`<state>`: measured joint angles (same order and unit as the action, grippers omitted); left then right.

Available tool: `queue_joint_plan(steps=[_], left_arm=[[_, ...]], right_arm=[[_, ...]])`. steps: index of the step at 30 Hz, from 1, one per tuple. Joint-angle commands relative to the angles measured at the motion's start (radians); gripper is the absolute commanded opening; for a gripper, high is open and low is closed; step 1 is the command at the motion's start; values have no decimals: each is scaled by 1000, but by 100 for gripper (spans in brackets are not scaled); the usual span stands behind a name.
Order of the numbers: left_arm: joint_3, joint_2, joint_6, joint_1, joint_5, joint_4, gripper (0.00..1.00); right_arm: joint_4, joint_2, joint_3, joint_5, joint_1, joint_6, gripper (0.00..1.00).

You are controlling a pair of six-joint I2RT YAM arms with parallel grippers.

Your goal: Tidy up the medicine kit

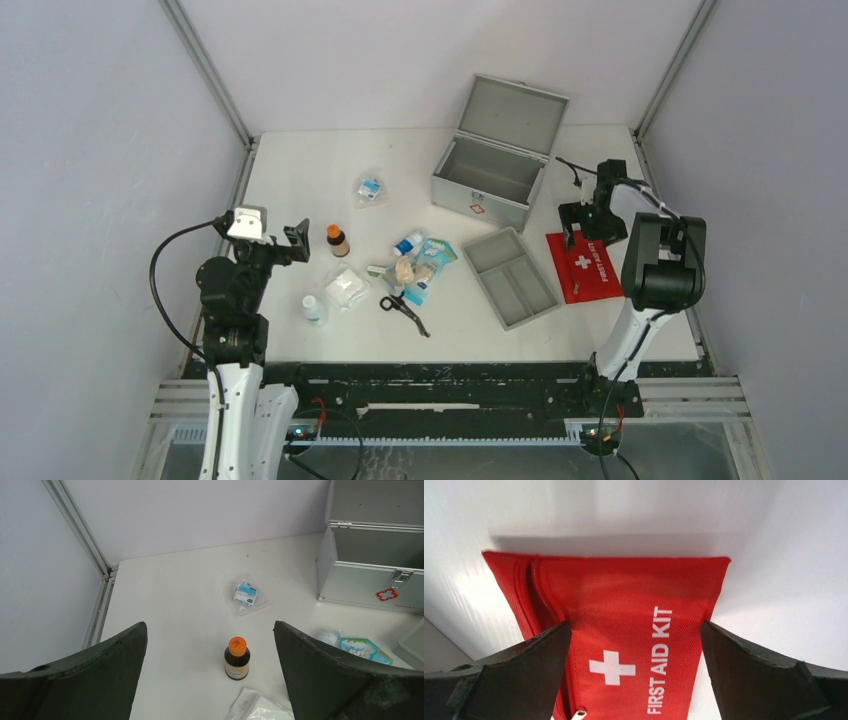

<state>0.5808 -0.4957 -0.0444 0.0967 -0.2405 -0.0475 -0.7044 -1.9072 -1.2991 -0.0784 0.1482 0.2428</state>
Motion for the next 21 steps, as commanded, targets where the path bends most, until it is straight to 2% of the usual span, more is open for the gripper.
queue_joint_plan(steps=[1, 8, 16, 21], left_arm=[[21, 1, -5, -3, -6, 19, 100], [21, 1, -5, -3, -5, 20, 100], [21, 0, -6, -2, -5, 20, 100], [21, 1, -7, -3, -5, 20, 100]], right_arm=[[41, 119, 61, 52, 3, 101, 100], [52, 219, 165, 19, 8, 132, 100], [110, 280, 274, 61, -31, 145, 100], [145, 295, 327, 101, -68, 151, 96]])
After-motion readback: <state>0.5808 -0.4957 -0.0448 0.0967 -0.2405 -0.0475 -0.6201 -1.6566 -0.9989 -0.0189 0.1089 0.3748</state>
